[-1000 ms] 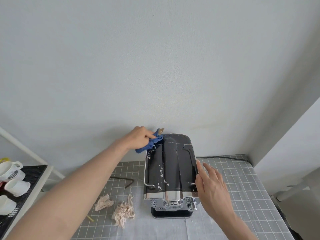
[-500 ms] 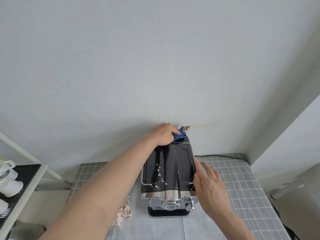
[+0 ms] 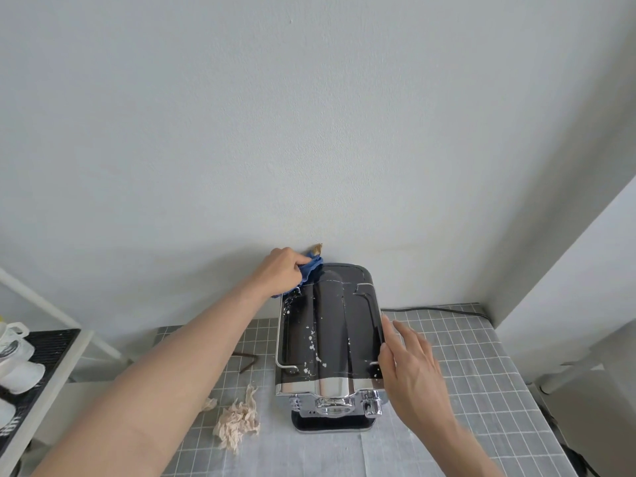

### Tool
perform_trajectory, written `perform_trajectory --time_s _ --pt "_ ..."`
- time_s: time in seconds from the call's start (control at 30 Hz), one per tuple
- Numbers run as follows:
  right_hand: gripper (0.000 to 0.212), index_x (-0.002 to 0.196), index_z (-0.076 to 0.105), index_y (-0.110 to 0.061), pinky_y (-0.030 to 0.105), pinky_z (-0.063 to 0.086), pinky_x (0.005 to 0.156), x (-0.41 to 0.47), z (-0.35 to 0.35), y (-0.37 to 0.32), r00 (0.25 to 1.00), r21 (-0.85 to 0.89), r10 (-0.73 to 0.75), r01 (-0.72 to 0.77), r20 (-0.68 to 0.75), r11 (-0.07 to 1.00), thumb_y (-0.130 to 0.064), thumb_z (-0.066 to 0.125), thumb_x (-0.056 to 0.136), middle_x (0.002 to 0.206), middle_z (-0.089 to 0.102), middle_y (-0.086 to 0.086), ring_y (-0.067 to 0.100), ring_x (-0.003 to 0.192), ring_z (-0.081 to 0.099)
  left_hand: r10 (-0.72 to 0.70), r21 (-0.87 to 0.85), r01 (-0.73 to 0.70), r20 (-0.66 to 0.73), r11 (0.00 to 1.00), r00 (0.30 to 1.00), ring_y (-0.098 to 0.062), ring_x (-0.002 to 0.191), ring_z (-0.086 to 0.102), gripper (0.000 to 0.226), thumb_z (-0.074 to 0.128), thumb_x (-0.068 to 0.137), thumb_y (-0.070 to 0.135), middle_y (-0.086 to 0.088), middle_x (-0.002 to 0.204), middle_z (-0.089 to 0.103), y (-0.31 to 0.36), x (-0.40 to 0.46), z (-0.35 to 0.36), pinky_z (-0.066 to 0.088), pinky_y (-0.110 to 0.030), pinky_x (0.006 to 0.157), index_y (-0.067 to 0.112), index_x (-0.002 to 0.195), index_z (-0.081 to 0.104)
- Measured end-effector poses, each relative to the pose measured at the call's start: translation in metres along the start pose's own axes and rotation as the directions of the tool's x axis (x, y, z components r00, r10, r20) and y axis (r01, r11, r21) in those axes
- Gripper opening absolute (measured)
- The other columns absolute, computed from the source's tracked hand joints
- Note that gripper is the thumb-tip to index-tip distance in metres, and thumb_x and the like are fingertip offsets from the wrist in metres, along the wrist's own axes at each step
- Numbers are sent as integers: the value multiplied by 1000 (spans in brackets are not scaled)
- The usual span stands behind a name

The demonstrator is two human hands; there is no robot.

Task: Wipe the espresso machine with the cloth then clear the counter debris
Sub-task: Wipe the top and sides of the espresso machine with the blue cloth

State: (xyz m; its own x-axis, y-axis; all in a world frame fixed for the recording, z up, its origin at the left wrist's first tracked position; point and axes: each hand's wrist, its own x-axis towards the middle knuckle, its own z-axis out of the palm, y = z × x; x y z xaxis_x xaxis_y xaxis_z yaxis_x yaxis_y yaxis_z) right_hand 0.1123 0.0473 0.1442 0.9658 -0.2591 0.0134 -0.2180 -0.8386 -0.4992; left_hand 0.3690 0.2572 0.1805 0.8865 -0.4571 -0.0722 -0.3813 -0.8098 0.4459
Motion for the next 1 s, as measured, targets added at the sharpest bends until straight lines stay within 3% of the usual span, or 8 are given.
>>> perform_trajectory --time_s 0.1,0.23,0.37,0.47,0.73,0.87,0.93,1.0 --pt "53 159 27 -35 46 40 114 0 0 0 1000 6 1 -1 -3 1000 -38 26 105 158 42 -1 23 147 32 34 86 -41 73 995 997 -28 65 55 48 43 86 -2 -13 81 68 22 8 0 36 -31 57 26 106 76" --pt "53 159 28 -34 47 41 113 0 0 0 1000 13 -7 7 -6 1000 -35 29 106 158 42 0 24 147 32 154 140 -176 154 974 976 -32 81 61 45 45 89 7 -3 101 71 57 25 15 52 -38 71 35 112 71" --pt "53 160 26 -34 47 42 113 1 -1 0 1000 -14 -6 6 -4 1000 -35 29 106 160 40 -1 24 148 31 228 187 -281 262 941 938 -31 80 59 24 47 92 10 -6 91 65 91 36 29 51 -45 69 26 91 65" --pt "53 160 26 -35 47 41 113 1 1 0 1000 -25 -4 4 -4 1000 -35 29 107 160 40 0 24 148 31 214 192 -266 253 945 943 -30 79 59 18 50 91 11 -5 87 65 84 36 32 52 -47 69 24 83 57" --pt "53 160 25 -35 46 40 114 1 2 1 1000 -6 -5 5 -6 1000 -35 29 107 159 41 0 24 148 31 11 206 -52 198 977 980 -30 77 57 38 48 85 -2 -8 80 62 33 5 -14 34 -33 55 20 105 72" --pt "54 160 25 -35 44 37 117 1 2 2 1000 19 -10 10 -11 1000 -34 29 107 158 43 -1 23 147 31 -27 226 -8 150 974 988 -37 100 62 35 48 87 -1 -15 107 65 35 -10 -8 37 -33 67 8 117 65" --pt "54 160 25 -36 43 36 117 2 2 3 1000 25 -16 16 -16 1000 -35 28 106 157 44 -2 23 146 33 70 226 -91 99 970 993 -36 116 58 50 46 85 -3 -10 131 61 39 -17 6 41 -32 78 8 133 59" --pt "54 160 25 -36 43 36 117 2 2 4 1000 25 -20 20 -13 999 -35 28 106 157 44 -2 23 145 34 178 223 -189 70 956 982 -33 119 55 62 42 79 -2 -3 132 59 39 -25 16 43 -38 91 13 137 57"
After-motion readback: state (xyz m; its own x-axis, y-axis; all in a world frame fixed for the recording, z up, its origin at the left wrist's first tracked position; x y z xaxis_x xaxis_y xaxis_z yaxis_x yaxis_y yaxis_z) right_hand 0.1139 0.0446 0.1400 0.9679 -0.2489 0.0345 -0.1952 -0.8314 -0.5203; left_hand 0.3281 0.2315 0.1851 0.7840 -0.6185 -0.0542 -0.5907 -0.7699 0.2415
